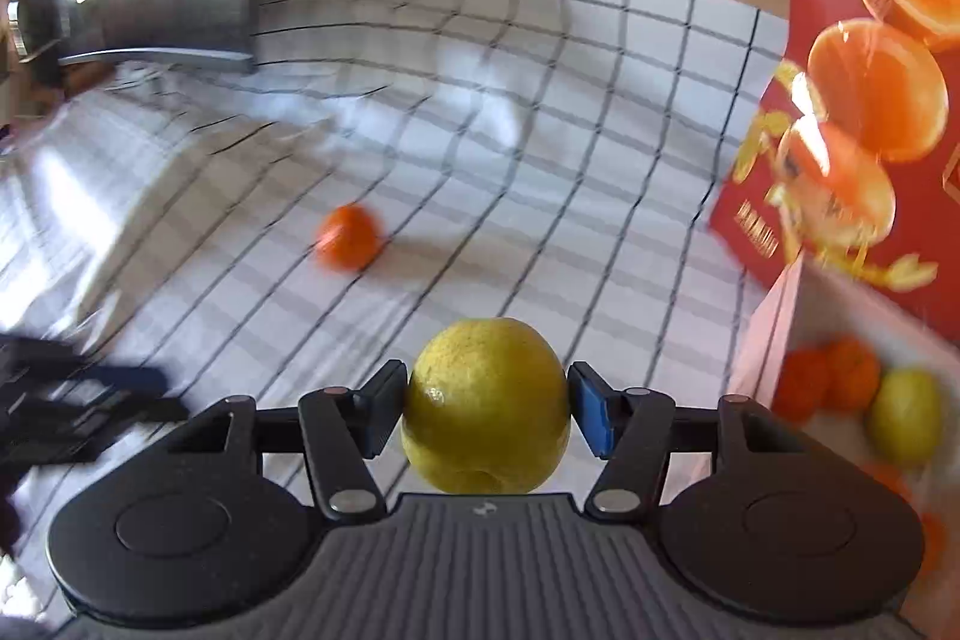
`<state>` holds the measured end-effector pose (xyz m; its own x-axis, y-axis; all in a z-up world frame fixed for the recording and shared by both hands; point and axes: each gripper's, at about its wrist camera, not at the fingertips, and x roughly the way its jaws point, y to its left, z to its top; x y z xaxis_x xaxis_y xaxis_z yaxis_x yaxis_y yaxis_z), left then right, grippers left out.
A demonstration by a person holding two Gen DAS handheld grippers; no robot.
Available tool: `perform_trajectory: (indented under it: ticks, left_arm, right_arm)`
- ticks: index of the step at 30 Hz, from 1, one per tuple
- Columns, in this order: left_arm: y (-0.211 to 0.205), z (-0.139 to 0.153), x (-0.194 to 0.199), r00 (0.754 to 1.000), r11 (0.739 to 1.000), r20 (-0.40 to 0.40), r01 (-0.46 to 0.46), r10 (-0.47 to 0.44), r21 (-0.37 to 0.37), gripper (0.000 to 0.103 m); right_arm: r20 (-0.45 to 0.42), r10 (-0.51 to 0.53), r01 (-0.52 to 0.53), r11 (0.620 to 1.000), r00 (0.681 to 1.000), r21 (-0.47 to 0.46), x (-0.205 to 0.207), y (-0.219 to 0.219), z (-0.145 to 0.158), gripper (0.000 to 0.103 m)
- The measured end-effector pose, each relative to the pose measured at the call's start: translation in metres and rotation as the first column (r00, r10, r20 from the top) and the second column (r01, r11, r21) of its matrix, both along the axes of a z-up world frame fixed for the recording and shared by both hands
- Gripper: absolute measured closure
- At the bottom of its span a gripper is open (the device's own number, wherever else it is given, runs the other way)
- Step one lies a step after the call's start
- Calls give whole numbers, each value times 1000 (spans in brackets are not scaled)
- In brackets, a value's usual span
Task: Organize fruits
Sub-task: 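Grasp the green pear on the cloth with the right tool, then grasp a tangerine on the cloth with the left tool while the right tool holds the pear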
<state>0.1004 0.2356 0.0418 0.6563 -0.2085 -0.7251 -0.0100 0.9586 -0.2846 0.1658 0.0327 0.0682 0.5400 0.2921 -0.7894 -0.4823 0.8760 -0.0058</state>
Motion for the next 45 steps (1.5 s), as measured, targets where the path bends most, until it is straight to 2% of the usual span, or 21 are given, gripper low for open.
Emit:
perform_trajectory:
  ticks: [8,17,22,24,27,33,42,45]
  left_arm:
    - [-1,9,31,999,999,45,-1,-1,39,66]
    - [-6,18,85,993,984,106,24,-43,175,66]
    - [-11,11,114,996,978,87,12,-30,206,66]
    - [-15,9,121,996,978,81,18,-36,210,60]
    - [-21,6,127,996,978,72,38,-54,205,56]
    - [-33,0,138,995,974,54,76,-89,212,56]
    - [-51,-8,152,993,966,10,111,-117,232,56]
    - [-56,-15,153,993,956,-6,117,-119,267,56]
  right_arm:
    - [6,-53,53,999,999,9,-66,-15,-23,44]
    - [-6,-111,111,994,994,1,-81,-29,-41,44]
    - [17,-106,106,994,994,-9,-86,-27,-42,44]
    - [23,-111,111,994,994,-6,-88,-27,-42,43]
    - [8,-125,125,992,992,9,-90,-29,-45,43]
    - [-50,-120,122,992,991,34,-95,-29,-59,42]
    - [-24,-126,127,992,992,21,-103,-32,-61,40]
    - [-9,-131,131,991,991,11,-106,-32,-62,37]
